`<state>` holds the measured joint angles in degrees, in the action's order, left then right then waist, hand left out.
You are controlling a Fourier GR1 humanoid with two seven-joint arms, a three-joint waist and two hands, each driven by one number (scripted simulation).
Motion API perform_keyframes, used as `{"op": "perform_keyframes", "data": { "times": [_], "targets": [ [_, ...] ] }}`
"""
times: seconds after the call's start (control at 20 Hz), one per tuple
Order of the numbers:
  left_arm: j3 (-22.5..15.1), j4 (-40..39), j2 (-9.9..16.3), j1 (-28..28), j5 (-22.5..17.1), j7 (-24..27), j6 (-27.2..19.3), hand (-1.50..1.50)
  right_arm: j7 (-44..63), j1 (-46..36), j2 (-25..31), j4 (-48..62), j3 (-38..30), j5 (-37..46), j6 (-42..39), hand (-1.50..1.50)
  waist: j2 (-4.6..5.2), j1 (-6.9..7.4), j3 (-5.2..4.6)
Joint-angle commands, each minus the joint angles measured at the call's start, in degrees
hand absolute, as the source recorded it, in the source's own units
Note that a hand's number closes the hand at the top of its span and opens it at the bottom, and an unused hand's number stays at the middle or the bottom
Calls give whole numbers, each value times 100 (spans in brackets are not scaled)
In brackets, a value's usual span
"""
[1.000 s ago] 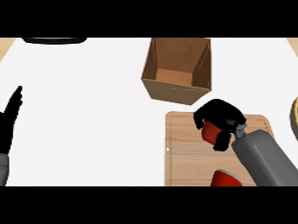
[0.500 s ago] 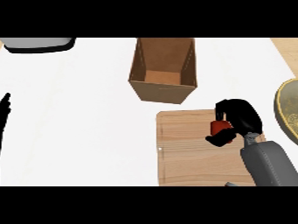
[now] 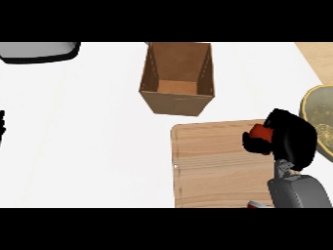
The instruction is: Pick the bell pepper from the cutting board and place it in the cardboard box
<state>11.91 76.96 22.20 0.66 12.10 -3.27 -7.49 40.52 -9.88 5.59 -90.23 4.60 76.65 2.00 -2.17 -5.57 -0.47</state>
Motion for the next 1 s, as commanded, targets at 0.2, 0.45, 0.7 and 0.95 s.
{"op": "perform_keyframes", "data": {
  "times": [0.2, 0.45, 0.7, 0.95],
  "targets": [
    [-166, -68, -99, 81, 42, 345, 101, 0, 2084, -102, -547, -2419, 1909, 1688, -1206, 150, 141, 432, 27],
    [-424, 44, -333, 581, 244, -91, -22, 0, 3337, -1424, -555, -2036, 2529, 1136, -1670, 150, 213, 597, 43],
    [-280, 91, -192, 434, 140, -66, 136, 0, 3292, -2554, -556, -1169, 1550, 431, -853, 150, 228, 685, 46],
    [-388, 75, -244, 633, 186, -76, 190, 0, 2850, -3515, -557, 208, 547, -7, -112, 150, 263, 734, 48]
  ]
}}
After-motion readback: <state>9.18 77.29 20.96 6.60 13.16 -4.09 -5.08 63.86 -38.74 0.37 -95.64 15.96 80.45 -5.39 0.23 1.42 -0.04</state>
